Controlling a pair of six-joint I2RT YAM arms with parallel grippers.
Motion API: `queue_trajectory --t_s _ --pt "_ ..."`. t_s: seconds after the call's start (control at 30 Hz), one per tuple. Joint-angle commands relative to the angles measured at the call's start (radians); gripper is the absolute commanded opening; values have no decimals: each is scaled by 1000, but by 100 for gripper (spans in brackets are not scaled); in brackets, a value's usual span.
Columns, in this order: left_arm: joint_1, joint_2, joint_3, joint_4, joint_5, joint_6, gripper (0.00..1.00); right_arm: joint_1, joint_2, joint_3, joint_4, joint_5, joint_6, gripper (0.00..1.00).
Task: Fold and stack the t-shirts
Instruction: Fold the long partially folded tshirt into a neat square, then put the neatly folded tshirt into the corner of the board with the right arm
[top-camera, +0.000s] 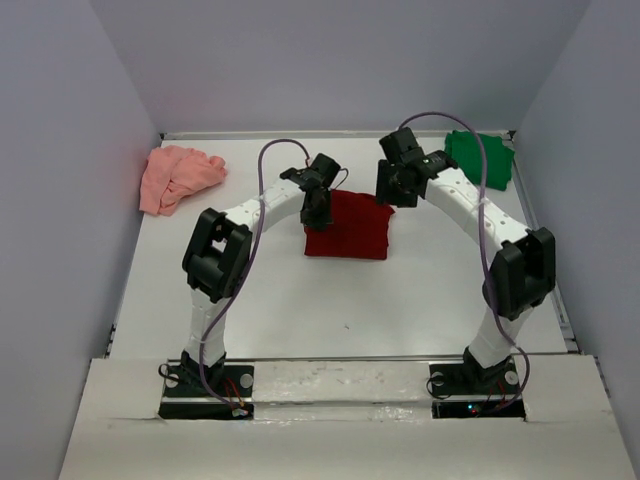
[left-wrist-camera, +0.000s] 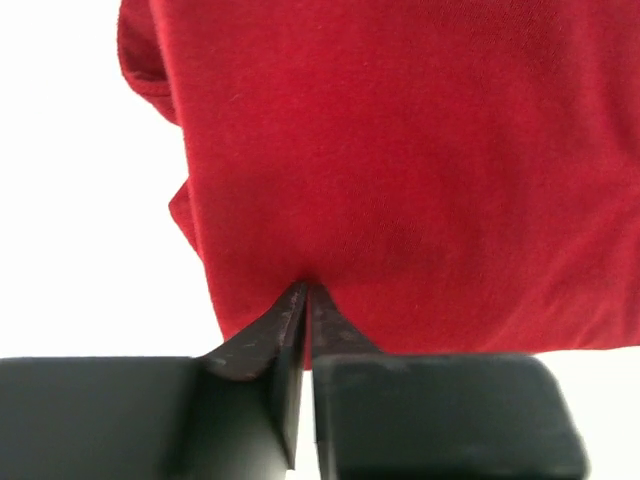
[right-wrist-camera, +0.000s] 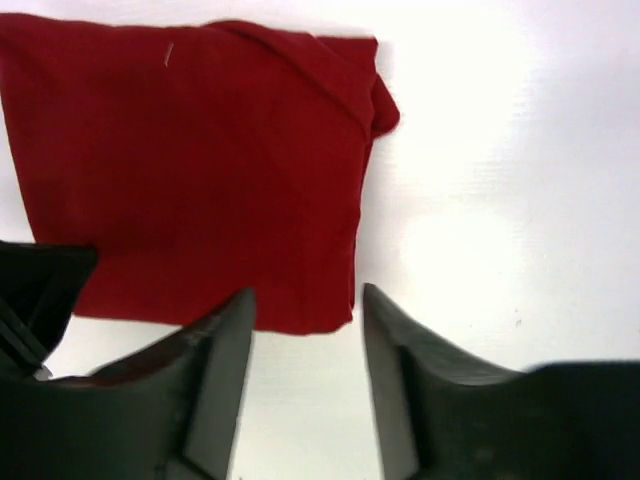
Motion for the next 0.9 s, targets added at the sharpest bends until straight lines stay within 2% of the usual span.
queue_trajectory --t_s 0.0,0.03,0.07,0.13,0.17,0.27,0.43,0.63,0.87 --pt "18 -130 43 -32 -18 30 24 -66 -97 -151 100 -195 -26 61" --pt "24 -138 48 -32 -6 41 30 -94 -123 -221 151 -269 -34 69" --pt "31 -146 51 -32 20 45 32 -105 -131 -252 174 -323 -48 71" --pt "54 -161 56 -34 34 50 32 -132 -145 -312 264 -386 -69 74" --pt "59 -164 60 -34 38 55 32 -157 -148 -373 295 -492 -83 74" --pt "76 -169 77 -49 64 67 33 -171 -136 -453 390 -583 -109 75" --pt "81 -166 80 -58 68 73 33 -181 -84 -489 470 -607 -134 77" --pt "81 -172 63 -52 84 76 33 -236 -4 -498 571 -705 -131 77" --pt "81 -164 66 -57 85 81 33 -299 83 -463 587 -751 -128 77"
